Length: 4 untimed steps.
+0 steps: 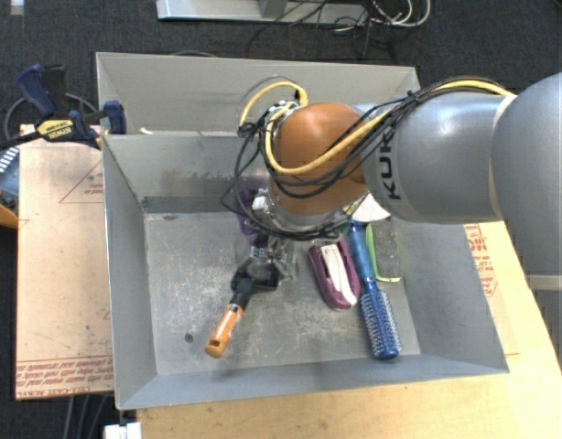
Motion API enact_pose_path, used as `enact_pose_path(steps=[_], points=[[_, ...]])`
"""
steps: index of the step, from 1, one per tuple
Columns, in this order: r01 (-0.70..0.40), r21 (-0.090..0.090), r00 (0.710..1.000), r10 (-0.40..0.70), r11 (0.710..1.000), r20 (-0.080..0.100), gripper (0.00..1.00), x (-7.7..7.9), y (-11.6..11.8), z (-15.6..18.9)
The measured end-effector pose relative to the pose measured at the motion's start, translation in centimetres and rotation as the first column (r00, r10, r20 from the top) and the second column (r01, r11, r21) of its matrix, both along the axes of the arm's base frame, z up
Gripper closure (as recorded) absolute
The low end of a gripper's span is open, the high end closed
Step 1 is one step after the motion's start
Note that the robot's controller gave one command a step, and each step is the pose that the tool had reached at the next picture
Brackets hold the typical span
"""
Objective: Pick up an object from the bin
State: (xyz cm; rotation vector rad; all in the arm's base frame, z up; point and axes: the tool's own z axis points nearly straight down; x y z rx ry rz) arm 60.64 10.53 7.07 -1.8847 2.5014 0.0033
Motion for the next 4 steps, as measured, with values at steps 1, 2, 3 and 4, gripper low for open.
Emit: enact_pose_path(steps=[1, 2, 3, 4], points=[[0.001, 0.000, 1.000, -0.001, 1.000, -0.001, 1.00, 0.0, 0.0, 0.0], [0.002, 0.001, 1.000, -0.002, 1.000, -0.002, 1.00, -0.1, 0.0, 0.5], [0.002, 0.001, 1.000, -0.002, 1.000, -0.008, 1.00, -0.3, 0.1, 2.2], [0.003, 0.001, 1.000, -0.003, 1.000, -0.009, 1.00, -0.3, 0.1, 5.0]])
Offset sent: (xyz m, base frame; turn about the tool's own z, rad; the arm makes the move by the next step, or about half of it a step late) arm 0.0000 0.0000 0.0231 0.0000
